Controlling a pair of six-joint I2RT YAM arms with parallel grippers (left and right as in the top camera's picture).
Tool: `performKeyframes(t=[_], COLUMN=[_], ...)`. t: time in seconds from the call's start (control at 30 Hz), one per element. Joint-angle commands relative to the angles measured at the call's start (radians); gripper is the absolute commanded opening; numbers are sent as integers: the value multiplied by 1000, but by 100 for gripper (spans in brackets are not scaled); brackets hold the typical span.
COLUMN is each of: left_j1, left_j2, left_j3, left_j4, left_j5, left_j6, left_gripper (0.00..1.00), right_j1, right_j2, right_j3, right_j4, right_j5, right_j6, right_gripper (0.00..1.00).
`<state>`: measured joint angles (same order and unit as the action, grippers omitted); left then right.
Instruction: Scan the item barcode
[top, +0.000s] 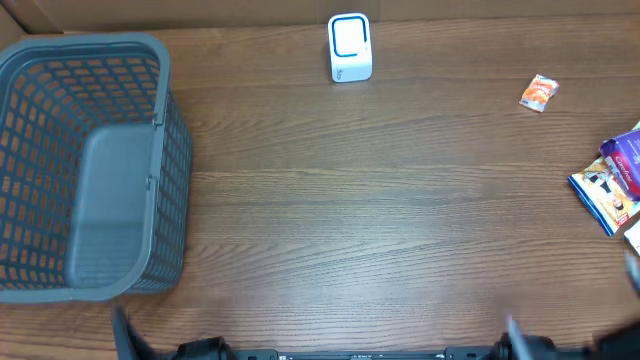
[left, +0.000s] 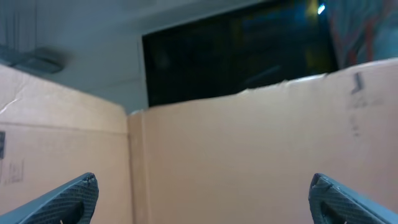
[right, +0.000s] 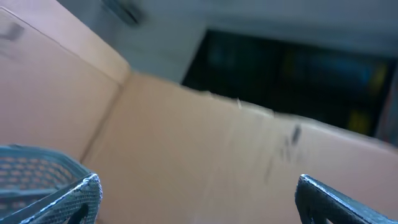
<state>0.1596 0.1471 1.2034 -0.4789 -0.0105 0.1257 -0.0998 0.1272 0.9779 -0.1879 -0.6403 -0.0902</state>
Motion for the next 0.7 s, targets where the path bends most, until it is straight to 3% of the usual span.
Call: performKeyframes(t=[0.0, 0.23, 0.5, 0.67], left_j1=[11, 11, 12, 12], left_j2=[-44, -144, -143, -143], left_j3=[-27, -129, -169, -169], left_j4=[2, 32, 62, 109], left_j5=[110, 119, 136, 134], left_j6=[-80, -82, -82, -81], left_gripper=[100, 100, 100, 100], right_j1=[10, 63, 77, 43], right_j2=[-84, -123, -123, -122], right_j3=[3, 2, -13, -127], right_j4=[-25, -88, -90, 20], right_j5=[-5, -21, -5, 68], right_j6=[11, 11, 3, 3], right_gripper=[100, 100, 100, 100])
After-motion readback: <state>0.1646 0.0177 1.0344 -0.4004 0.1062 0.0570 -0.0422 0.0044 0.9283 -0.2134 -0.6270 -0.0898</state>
